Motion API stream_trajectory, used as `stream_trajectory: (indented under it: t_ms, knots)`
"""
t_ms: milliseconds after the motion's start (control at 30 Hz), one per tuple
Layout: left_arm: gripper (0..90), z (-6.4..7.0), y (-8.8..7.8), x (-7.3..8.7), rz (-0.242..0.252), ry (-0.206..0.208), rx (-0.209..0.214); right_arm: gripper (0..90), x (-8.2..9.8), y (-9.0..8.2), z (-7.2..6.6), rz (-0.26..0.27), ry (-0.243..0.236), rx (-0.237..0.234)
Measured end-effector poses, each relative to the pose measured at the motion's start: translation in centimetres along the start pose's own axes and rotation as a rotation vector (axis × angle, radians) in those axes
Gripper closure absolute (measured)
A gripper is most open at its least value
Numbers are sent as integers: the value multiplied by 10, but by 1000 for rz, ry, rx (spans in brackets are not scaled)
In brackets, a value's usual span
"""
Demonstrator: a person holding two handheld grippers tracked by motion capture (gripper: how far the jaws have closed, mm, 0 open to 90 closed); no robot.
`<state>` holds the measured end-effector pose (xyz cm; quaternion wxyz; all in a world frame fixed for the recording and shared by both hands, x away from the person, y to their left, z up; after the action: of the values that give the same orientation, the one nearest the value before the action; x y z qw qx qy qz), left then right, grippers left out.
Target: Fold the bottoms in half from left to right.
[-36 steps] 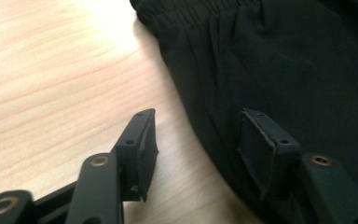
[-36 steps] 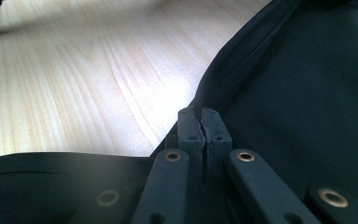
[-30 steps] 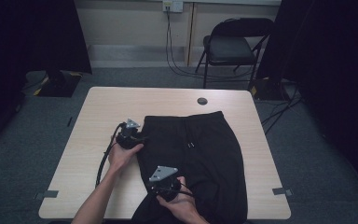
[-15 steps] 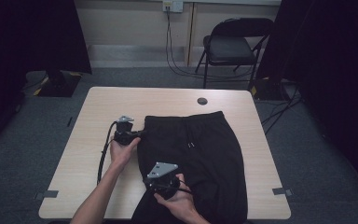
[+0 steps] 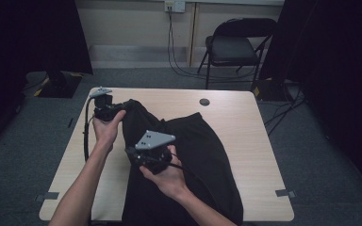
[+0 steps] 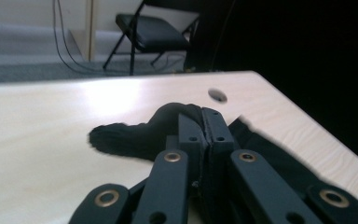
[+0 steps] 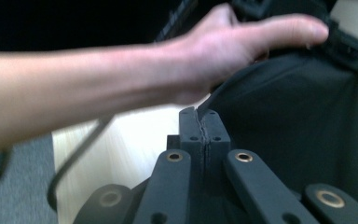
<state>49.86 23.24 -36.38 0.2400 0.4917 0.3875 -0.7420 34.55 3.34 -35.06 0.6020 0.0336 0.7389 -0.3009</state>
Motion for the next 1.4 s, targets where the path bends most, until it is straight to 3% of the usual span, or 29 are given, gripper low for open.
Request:
stream_trajectory:
  t_ms: [100, 200, 233, 267, 300, 333, 400, 467, 533, 567, 633, 667, 700, 733, 767, 833, 900, 967, 1033, 1067, 1100, 1167, 1200, 1233, 1267, 1300, 1333, 1367, 1400]
  knots:
    - [881, 1, -11, -14, 19, 28, -23, 894, -24, -4, -4, 58, -15, -9]
    - [881, 2, -12, -11, 5, 51, -36, 894, -28, -8, -3, 84, -7, -10]
    - [880, 4, -9, 0, -1, 39, -19, 894, -17, -13, 0, 85, 10, -13]
    - [880, 4, -9, 0, -1, 39, -19, 894, -17, -13, 0, 85, 10, -13]
    - [880, 9, -4, 13, 0, 43, 6, 894, -3, -20, 3, 74, 26, -10]
    - [880, 9, -4, 13, 0, 43, 6, 894, -3, -20, 3, 74, 26, -10]
    - [879, 23, 8, 29, -31, 65, 43, 894, 25, -37, 11, 61, 62, 4]
    - [879, 29, 12, 31, -34, 69, 56, 894, 33, -44, 15, 63, 82, 8]
    - [878, 46, 26, 28, -43, 77, 90, 894, 48, -65, 27, 61, 113, 39]
    - [878, 46, 26, 28, -43, 77, 90, 894, 48, -65, 27, 61, 113, 39]
    - [877, 66, 40, 14, -37, 109, 122, 894, 51, -89, 35, 71, 106, 84]
    - [877, 66, 40, 14, -37, 109, 122, 894, 51, -89, 35, 71, 106, 84]
    - [877, 76, 50, 8, -30, 116, 134, 894, 51, -105, 42, 92, 109, 113]
    - [877, 76, 50, 8, -30, 116, 134, 894, 51, -105, 42, 92, 109, 113]
    - [877, 83, 57, 4, -29, 118, 140, 894, 53, -117, 49, 101, 111, 150]
    - [876, 95, 72, 3, -32, 128, 165, 894, 56, -122, 53, 98, 121, 162]
    - [873, 110, 98, 12, -76, 169, 180, 894, 73, -131, 66, 59, 140, 209]
    - [811, 116, 113, 22, -107, 178, 210, 894, 87, -134, 75, 20, 163, 240]
    - [653, 119, 118, 27, -113, 144, 232, 894, 104, -136, 86, -22, 179, 284]
    - [582, 119, 118, 27, -113, 144, 232, 894, 112, -138, 92, -43, 197, 296]
    - [582, 121, 117, 28, -115, 156, 235, 894, 112, -138, 92, -43, 197, 296]
    - [497, 122, 104, 25, -102, 194, 215, 894, 139, -140, 111, -102, 241, 346]
    - [473, 122, 104, 25, -102, 194, 215, 894, 139, -140, 111, -102, 241, 346]
    - [482, 116, 92, 27, -97, 204, 213, 894, 150, -141, 120, -116, 271, 357]
    - [500, 116, 92, 27, -97, 204, 213, 894, 150, -141, 120, -116, 271, 357]
    - [524, 107, 81, 35, -144, 206, 204, 894, 159, -144, 126, -121, 314, 354]
    - [555, 107, 81, 35, -144, 206, 204, 894, 159, -144, 126, -121, 314, 354]
    - [555, 103, 76, 43, -161, 199, 221, 893, 161, -144, 128, -125, 316, 353]
    - [626, 95, 64, 63, -201, 196, 220, 893, 161, -146, 128, -134, 305, 358]
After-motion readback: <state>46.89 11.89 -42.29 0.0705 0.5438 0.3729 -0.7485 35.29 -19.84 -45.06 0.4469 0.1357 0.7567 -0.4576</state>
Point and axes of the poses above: each handheld gripper's, and its own axes: y roughly forward along the jaws, x roughly out of its underside, z roughly to its right, the point moved 1 cm from there along y, roughly forward along the jaws, and after that the axes turned 6 degrees about y, right-handed, at the moved point
